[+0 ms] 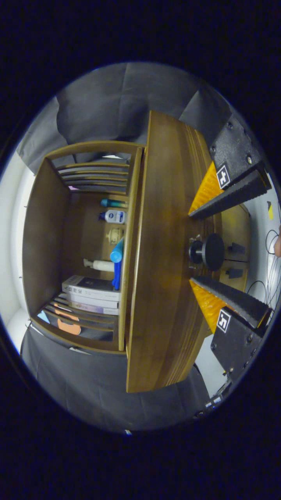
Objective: Pull open the drawer, take out the items inside it, and place them on the countertop above the cabinet.
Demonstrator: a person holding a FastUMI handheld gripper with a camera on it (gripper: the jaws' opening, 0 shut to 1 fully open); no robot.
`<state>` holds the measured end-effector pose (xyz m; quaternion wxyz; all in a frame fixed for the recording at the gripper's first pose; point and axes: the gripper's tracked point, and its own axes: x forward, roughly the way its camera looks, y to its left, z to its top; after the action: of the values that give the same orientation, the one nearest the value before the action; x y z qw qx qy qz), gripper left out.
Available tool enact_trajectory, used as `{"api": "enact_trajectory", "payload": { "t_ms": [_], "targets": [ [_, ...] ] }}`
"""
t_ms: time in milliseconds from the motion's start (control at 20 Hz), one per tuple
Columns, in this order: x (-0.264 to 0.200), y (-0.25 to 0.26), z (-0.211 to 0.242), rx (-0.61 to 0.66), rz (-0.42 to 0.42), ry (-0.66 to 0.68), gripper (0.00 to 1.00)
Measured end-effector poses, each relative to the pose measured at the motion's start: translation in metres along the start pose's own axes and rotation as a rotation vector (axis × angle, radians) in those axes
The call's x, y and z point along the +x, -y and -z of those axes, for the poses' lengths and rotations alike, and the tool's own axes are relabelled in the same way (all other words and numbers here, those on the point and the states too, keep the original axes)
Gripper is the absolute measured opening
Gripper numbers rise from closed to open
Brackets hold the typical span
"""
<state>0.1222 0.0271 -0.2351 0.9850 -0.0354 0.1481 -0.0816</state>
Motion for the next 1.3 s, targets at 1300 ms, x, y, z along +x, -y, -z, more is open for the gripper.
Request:
{"api": "enact_trajectory", "payload": {
  "t_ms": [1300],
  "targets": [
    [0.105, -0.007, -0.022, -0.02, 0.031, 0.023, 0.97]
  ]
}}
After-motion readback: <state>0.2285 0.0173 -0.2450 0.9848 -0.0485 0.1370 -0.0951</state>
